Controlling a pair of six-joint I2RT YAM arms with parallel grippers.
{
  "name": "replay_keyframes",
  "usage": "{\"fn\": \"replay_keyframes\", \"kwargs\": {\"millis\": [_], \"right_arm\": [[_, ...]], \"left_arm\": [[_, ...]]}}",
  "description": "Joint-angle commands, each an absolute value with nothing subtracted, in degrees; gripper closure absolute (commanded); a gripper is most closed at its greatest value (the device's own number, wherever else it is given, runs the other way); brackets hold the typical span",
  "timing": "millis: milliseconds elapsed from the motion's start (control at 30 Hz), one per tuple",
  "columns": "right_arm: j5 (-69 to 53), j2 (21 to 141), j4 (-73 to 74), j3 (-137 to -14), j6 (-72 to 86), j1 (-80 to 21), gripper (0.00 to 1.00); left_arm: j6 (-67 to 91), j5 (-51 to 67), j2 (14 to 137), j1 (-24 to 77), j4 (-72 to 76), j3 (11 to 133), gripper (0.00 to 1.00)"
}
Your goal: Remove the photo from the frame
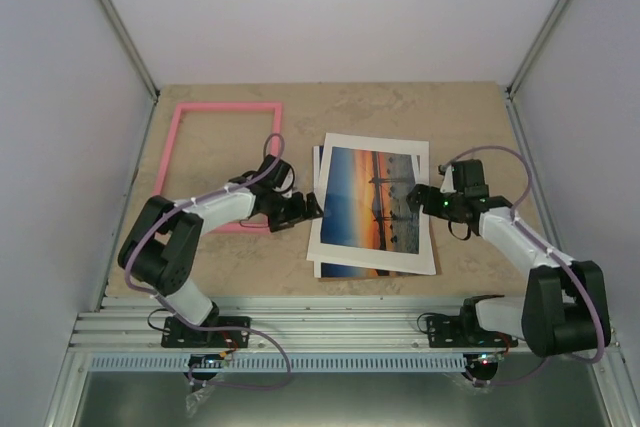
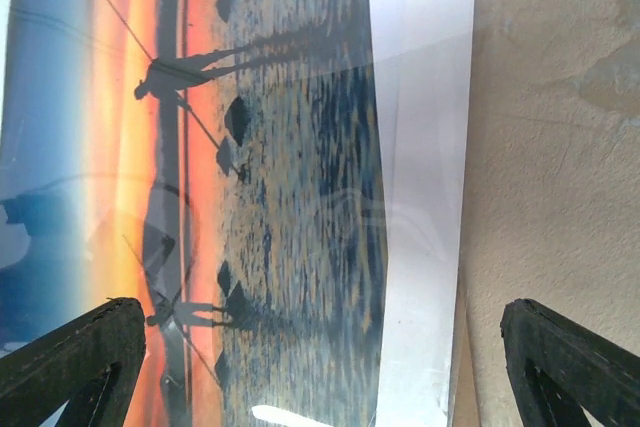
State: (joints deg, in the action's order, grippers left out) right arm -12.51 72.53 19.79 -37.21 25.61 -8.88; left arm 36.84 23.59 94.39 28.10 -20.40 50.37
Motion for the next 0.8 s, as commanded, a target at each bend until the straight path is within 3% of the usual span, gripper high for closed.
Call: {"fn": "replay_keyframes", "kwargs": {"millis": [0, 367, 767], "right_arm": [[-13.5, 69.5, 20.6, -35.3, 25.3, -9.5, 0.02], [-15.3, 67.2, 19.9, -33.5, 25.9, -10.7, 0.02], [-16.3, 66.4, 18.9, -32.8, 26.8, -11.0, 0.02]], "left_arm": [[39.1, 28.0, 91.3, 30.5, -18.8, 44.6, 0.02], [42.3, 30.6, 88.1, 34.4, -15.3, 36.5, 0.05], [41.1, 33.5, 87.6, 36.1, -15.9, 36.8, 0.21]]}}
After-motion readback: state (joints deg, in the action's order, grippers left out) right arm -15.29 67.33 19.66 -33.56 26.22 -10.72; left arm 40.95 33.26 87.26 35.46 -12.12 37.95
